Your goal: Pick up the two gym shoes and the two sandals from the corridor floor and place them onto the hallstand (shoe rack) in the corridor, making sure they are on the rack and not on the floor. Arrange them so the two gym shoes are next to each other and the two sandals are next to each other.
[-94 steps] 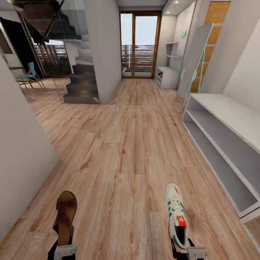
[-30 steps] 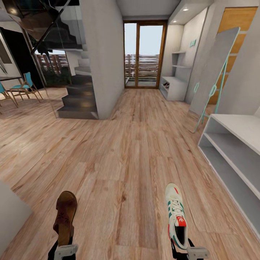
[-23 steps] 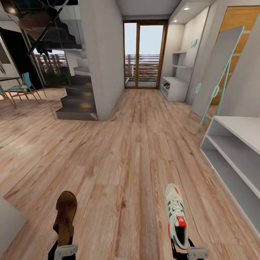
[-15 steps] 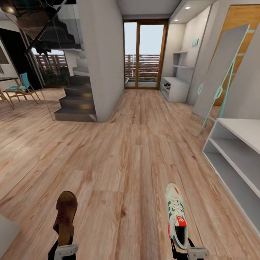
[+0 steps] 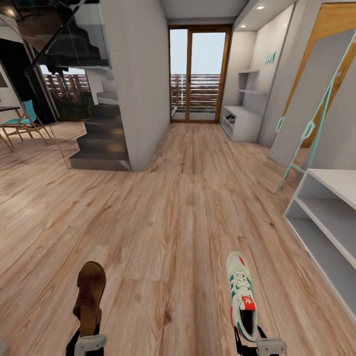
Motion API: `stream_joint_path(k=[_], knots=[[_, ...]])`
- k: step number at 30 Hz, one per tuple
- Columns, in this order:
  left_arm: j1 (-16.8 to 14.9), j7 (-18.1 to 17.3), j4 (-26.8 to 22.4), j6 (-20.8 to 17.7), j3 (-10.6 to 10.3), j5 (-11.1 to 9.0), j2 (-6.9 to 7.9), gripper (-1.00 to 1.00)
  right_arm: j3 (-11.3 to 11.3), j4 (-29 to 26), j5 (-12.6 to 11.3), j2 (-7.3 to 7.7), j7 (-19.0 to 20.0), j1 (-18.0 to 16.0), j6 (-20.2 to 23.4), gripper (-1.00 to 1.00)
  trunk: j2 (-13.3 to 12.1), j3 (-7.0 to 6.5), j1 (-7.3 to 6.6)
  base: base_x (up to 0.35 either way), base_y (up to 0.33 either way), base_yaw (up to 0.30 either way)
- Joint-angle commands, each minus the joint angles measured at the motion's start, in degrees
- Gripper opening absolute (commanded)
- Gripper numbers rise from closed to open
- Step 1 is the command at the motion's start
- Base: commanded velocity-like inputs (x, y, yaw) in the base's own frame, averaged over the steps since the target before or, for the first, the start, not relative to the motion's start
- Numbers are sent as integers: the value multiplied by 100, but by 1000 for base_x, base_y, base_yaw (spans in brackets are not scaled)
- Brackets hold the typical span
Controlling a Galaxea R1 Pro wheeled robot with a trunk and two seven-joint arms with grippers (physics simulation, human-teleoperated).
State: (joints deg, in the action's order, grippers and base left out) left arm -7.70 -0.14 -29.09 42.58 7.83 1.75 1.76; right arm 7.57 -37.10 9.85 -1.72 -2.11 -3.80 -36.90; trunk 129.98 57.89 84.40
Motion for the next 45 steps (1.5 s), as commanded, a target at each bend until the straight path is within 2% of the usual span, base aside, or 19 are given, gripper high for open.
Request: stream_joint_path(k=[1, 45], knots=[[-3, 5, 1, 14, 17, 39, -4, -100, 25, 1, 61, -5, -26, -1, -15, -100, 2, 5, 2, 339, 0, 0], [-3, 5, 9, 14, 17, 52, 0, -100, 25, 81, 61, -4, -26, 0, -17, -100, 2, 5, 2, 339, 0, 0]])
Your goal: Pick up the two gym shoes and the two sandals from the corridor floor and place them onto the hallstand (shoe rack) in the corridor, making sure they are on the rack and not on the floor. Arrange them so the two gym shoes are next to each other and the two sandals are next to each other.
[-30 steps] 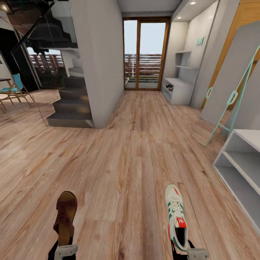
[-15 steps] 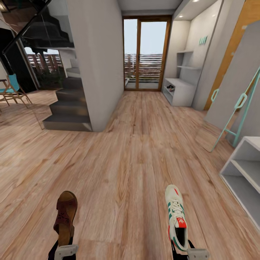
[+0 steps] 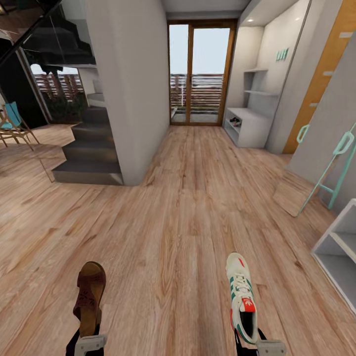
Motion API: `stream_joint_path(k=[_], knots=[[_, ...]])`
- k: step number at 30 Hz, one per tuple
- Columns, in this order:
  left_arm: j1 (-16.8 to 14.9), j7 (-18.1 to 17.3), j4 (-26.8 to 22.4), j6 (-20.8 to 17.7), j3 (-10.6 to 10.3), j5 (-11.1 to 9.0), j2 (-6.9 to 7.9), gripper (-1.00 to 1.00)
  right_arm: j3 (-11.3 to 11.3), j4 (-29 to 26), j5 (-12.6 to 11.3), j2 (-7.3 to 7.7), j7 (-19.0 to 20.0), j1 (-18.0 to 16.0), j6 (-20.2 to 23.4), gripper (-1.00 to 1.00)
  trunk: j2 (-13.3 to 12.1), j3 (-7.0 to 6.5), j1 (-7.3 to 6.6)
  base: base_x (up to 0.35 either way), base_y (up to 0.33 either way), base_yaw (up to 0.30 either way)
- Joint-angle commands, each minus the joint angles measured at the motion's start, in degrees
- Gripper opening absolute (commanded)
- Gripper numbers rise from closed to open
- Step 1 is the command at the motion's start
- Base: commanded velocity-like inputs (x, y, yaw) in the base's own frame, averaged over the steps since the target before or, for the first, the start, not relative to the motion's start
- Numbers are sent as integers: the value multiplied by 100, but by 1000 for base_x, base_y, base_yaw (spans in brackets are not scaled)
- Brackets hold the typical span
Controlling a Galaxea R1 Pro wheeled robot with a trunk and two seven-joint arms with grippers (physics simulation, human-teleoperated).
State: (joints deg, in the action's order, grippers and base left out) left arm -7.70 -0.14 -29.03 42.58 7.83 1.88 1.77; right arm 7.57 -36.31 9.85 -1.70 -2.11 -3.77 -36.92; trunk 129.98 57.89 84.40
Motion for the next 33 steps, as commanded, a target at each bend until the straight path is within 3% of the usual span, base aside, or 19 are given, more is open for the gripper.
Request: stream_joint_path(k=[1, 33], knots=[[-3, 5, 2, 14, 17, 40, -5, -100, 25, 2, 61, -6, -26, -3, -16, -100, 2, 5, 2, 339, 0, 0], [-3, 5, 2, 14, 17, 41, -7, -100, 25, 2, 61, -6, -24, -5, -16, -100, 2, 5, 2, 339, 0, 0]])
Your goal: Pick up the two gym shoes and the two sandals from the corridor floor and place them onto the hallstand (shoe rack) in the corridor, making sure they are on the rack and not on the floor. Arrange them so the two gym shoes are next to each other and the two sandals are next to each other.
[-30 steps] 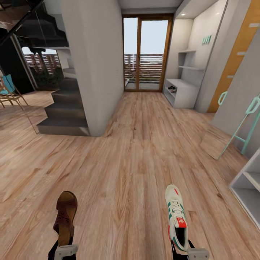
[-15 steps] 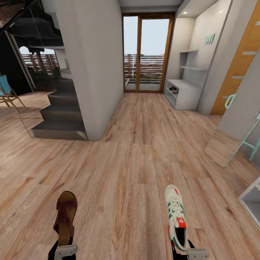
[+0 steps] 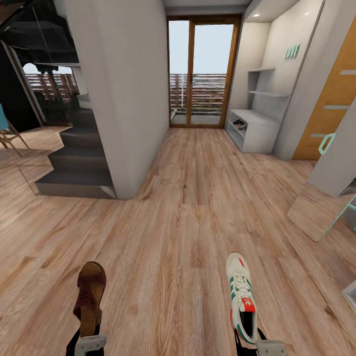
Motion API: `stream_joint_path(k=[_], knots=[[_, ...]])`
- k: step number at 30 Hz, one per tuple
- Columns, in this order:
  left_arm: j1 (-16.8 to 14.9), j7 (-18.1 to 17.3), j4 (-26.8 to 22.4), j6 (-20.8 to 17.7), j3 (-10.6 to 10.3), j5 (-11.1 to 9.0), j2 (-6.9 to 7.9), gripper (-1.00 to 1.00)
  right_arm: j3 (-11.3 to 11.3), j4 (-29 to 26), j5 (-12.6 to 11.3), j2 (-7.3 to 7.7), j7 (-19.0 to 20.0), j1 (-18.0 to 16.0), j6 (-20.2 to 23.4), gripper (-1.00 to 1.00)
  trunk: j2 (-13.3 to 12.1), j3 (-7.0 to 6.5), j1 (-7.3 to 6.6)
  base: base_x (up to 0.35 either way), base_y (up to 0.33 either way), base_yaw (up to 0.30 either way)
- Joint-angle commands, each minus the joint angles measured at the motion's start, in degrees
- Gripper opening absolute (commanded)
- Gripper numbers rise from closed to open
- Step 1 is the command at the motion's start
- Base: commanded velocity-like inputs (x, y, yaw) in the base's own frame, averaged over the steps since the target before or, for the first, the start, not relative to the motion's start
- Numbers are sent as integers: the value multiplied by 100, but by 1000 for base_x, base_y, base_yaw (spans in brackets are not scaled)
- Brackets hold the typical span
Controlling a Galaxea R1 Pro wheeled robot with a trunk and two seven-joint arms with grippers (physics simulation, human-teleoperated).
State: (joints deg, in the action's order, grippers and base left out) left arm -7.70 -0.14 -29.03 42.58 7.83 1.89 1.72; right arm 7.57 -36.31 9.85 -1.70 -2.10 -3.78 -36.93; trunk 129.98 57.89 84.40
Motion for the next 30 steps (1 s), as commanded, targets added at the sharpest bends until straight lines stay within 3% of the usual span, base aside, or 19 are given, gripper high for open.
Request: stream_joint_path(k=[1, 24, 30], knots=[[-3, 5, 2, 14, 17, 39, -3, -100, 25, 2, 61, -6, -26, -4, -15, -100, 2, 5, 2, 339, 0, 0], [-3, 5, 2, 14, 9, 39, 0, -100, 25, 2, 61, -11, -26, -4, -16, -100, 2, 5, 2, 339, 0, -2], [-3, 5, 2, 14, 9, 39, 4, -100, 25, 2, 61, -15, -27, -6, -16, -100, 2, 5, 2, 339, 0, -198]])
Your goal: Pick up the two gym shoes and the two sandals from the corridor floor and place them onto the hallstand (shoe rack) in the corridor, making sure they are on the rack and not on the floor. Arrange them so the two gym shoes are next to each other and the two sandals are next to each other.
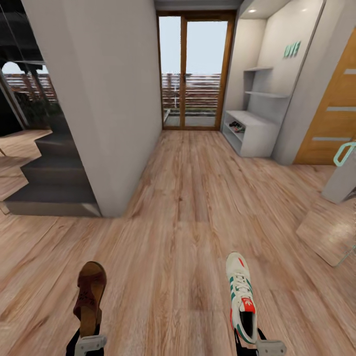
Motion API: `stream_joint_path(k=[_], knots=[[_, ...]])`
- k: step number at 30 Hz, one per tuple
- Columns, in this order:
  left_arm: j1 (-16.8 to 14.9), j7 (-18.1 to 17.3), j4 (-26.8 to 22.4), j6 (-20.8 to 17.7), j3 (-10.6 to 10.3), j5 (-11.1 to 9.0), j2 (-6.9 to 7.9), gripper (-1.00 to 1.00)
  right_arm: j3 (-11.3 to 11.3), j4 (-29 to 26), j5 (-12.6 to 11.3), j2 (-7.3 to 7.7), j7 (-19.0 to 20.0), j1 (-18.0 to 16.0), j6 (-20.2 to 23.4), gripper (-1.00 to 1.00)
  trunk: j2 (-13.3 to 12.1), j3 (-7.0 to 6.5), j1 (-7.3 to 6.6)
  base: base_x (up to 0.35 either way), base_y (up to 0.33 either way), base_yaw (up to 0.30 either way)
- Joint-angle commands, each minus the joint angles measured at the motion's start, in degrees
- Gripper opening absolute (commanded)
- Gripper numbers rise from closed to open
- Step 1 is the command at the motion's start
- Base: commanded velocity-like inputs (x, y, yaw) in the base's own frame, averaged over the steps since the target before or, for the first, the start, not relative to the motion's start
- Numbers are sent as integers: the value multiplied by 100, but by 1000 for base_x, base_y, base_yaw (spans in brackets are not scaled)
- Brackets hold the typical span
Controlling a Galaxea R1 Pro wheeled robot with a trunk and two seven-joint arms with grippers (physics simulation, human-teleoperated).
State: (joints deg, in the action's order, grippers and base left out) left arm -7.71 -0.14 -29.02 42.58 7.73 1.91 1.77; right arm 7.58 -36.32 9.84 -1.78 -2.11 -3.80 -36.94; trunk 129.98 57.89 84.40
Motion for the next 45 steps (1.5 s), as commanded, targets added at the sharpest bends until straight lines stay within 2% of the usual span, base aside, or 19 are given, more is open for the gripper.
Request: stream_joint_path(k=[1, 45], knots=[[-3, 5, 2, 14, 18, 38, -2, -100, 25, 2, 62, -6, -26, -5, -15, -100, 2, 5, 2, 339, 0, -80], [-3, 5, 2, 14, 12, 38, -9, -100, 25, 5, 62, -7, -35, -3, -15, -100, 2, 5, 2, 339, 0, -24]])
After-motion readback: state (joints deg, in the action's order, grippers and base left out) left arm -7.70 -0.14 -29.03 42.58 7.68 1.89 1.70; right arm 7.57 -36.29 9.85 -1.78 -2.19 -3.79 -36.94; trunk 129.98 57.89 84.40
